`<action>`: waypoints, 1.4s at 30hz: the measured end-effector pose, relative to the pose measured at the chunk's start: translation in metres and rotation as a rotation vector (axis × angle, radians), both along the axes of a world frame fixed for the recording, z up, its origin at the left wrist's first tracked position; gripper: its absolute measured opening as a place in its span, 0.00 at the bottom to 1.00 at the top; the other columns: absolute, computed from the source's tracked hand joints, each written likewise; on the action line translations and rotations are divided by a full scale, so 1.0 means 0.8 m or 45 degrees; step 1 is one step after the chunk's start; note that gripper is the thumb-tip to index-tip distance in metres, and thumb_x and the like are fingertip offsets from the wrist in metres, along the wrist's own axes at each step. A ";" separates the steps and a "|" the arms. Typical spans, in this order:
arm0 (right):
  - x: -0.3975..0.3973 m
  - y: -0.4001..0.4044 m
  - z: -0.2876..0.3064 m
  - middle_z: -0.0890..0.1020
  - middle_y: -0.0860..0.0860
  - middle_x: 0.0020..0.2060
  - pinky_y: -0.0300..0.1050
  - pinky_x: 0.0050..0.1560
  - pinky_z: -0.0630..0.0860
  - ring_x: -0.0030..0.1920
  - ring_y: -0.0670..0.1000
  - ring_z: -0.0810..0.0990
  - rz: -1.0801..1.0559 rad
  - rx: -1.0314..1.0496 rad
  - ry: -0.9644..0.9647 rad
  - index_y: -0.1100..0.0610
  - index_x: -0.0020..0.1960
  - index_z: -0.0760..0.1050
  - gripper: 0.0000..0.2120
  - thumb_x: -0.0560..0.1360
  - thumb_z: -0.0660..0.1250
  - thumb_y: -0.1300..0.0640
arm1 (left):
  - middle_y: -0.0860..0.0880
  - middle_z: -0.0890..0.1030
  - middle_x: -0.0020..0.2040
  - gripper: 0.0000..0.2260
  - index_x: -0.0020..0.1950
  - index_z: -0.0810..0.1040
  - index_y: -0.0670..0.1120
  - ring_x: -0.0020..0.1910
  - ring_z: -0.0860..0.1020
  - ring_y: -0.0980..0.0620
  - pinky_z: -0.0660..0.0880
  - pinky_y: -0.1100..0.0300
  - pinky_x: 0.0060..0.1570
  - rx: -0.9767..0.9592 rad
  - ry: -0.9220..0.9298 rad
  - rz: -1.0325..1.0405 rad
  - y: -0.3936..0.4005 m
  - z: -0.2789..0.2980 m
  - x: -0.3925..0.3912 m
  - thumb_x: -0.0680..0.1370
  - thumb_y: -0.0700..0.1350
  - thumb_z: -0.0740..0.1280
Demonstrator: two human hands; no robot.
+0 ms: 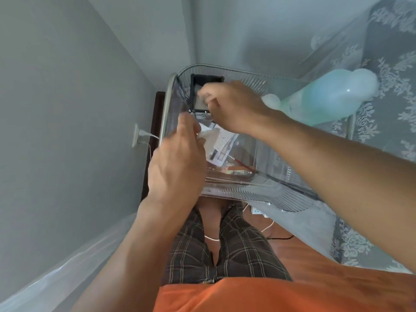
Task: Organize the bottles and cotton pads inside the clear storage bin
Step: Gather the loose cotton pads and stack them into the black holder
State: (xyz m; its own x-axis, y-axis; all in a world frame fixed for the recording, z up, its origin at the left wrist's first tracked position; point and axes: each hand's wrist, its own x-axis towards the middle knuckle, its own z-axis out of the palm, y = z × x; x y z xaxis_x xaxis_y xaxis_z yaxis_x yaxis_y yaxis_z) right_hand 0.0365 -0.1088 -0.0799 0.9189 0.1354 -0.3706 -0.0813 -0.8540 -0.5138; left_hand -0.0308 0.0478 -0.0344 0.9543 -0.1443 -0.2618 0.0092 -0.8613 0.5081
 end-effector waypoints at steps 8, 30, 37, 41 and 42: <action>-0.117 -0.022 -0.004 0.87 0.41 0.47 0.36 0.48 0.79 0.50 0.36 0.83 -0.837 0.600 -0.185 0.53 0.54 0.82 0.08 0.83 0.65 0.59 | 0.42 0.80 0.55 0.10 0.62 0.72 0.47 0.47 0.78 0.35 0.75 0.44 0.41 0.244 0.003 -0.156 -0.038 -0.008 0.094 0.82 0.37 0.63; -0.258 -0.051 -0.045 0.88 0.45 0.48 0.30 0.25 0.66 0.24 0.41 0.76 -0.898 0.605 -0.021 0.54 0.57 0.83 0.10 0.84 0.63 0.61 | 0.49 0.78 0.62 0.15 0.65 0.74 0.50 0.39 0.75 0.42 0.65 0.49 0.36 0.513 -0.222 -0.296 -0.070 -0.036 0.060 0.80 0.39 0.58; -0.253 -0.047 -0.053 0.88 0.45 0.47 0.30 0.25 0.68 0.27 0.36 0.78 -0.843 0.578 0.029 0.55 0.58 0.83 0.10 0.84 0.64 0.60 | 0.53 0.68 0.27 0.26 0.80 0.57 0.49 0.23 0.63 0.54 0.55 0.59 0.28 0.534 -0.139 -0.193 -0.078 -0.071 0.042 0.82 0.46 0.56; -0.223 -0.030 -0.071 0.87 0.44 0.46 0.46 0.36 0.81 0.36 0.43 0.83 -0.688 0.411 0.139 0.52 0.58 0.82 0.10 0.84 0.63 0.57 | 0.44 0.84 0.47 0.24 0.78 0.62 0.48 0.31 0.70 0.46 0.64 0.52 0.35 0.475 -0.113 -0.158 -0.076 -0.078 0.041 0.82 0.50 0.57; -0.211 -0.022 -0.078 0.87 0.46 0.47 0.50 0.41 0.83 0.40 0.46 0.85 -0.646 0.352 0.141 0.52 0.58 0.82 0.10 0.84 0.63 0.57 | 0.43 0.84 0.53 0.24 0.78 0.62 0.48 0.35 0.74 0.43 0.65 0.50 0.37 0.463 -0.118 -0.162 -0.073 -0.080 0.041 0.82 0.51 0.58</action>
State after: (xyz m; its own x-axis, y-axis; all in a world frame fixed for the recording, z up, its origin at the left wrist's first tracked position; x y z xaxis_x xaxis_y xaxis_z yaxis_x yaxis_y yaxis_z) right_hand -0.1326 -0.1266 -0.1422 0.8519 -0.2057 -0.4816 -0.5107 -0.5300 -0.6770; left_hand 0.0017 -0.0107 -0.0982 0.9567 -0.1765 -0.2313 -0.1406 -0.9765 0.1636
